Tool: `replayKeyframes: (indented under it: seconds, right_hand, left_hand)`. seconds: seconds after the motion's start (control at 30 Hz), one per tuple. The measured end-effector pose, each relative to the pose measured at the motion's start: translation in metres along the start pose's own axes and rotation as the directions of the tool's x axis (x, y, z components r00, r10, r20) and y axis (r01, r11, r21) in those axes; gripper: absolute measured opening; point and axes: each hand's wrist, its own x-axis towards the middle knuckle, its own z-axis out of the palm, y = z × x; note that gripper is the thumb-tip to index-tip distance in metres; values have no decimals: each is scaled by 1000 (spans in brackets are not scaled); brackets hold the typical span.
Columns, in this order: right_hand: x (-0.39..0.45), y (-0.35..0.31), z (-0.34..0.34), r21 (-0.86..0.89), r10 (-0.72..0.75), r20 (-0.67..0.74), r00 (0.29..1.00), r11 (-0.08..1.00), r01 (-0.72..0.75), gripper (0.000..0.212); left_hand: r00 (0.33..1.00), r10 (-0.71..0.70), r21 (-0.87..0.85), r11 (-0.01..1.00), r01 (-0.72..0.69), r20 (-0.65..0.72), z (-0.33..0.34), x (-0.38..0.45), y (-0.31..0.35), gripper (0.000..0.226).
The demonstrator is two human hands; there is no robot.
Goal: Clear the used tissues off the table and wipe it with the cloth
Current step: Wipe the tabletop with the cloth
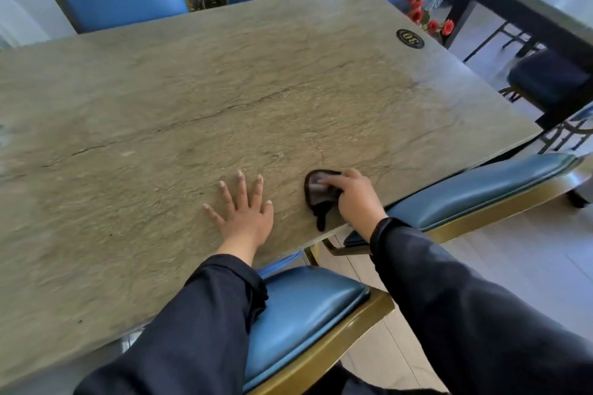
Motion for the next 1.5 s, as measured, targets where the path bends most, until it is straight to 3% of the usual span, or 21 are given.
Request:
replayKeyframes:
  seconds: [0.07,0.1,0.17,0.2,0.23,0.27,0.3,0.37,0.5,0.63,0.73,0.8,0.83,0.9,0.97,1.03,1.13,1.3,1.4,1.5]
  right_hand:
    - [-7,3,20,-288,14,221,975,956,51,66]
    - [-8,4,24,-372,13,255,967,924,86,63]
    - [-6,2,25,-296,4,248,969,953,72,36]
    - [-4,-3,22,-208,63,269,961,978,-6,16]
    - [-1,-10,17,-199,151,332,931,976,-87,13]
    - [5,-14,17,-192,229,387,893,967,-165,25]
    - [8,-20,14,-309,296,449,843,937,-164,25]
    - [7,-26,13,-482,340,473,813,872,-84,35]
    - [-9,-19,2,-574,254,501,827,813,97,25]
    - [3,-34,-33,-559,146,491,859,809,181,32]
    - [23,-36,-70,-423,89,397,914,901,97,33]
    - [35,-25,-95,-121,100,291,951,990,-68,35]
    - [38,-18,-107,94,126,237,963,984,-152,35]
    - [43,-2,-132,495,213,202,956,820,-287,34]
    - [48,17,-158,693,245,232,941,637,-336,37]
    - [55,39,-183,764,216,272,938,544,-347,39]
    - [68,70,-215,815,202,335,920,427,-391,39]
    - [96,118,-254,839,163,365,917,369,-400,52]
    - [113,145,-266,851,132,412,902,297,-432,65]
    - [127,163,-277,860,83,447,891,234,-454,63]
  left_hand:
    - [1000,-2,1,1000,2,-13,2,1,-1,55]
    - [1000,-3,4,1000,4,-18,2,1,-1,54]
    - [1000,0,3,1000,1,-22,3,1,-1,54]
    - [1000,3,5,1000,-3,-23,3,1,-1,53]
    - [1000,4,4,1000,-3,-23,2,1,-1,53]
    - [1000,3,3,1000,-3,-21,2,0,-1,53]
    - [1000,5,4,1000,-5,-21,1,0,-1,53]
    - [999,20,15,1000,-20,-28,0,-2,-2,53]
    - [997,59,20,998,-58,-54,-2,-8,-3,54]
    - [981,144,-224,959,-170,-129,-9,-5,13,52]
    - [966,224,-463,848,-258,-127,-24,4,49,43]
    - [949,285,-563,766,-309,-134,-34,7,78,40]
    - [946,296,-599,737,-314,-132,-39,9,93,40]
    - [970,221,-689,688,-230,-103,-44,11,125,40]
    - [997,76,-844,536,-39,2,-45,18,158,36]
    - [994,42,-960,266,87,101,-44,23,191,36]
    - [987,111,-988,112,106,119,-37,25,239,49]
    - [935,302,-979,-29,201,183,-30,23,313,68]
    - [936,293,-971,-82,225,192,-29,29,345,50]
    - [929,284,-964,-50,262,238,-30,46,370,39]
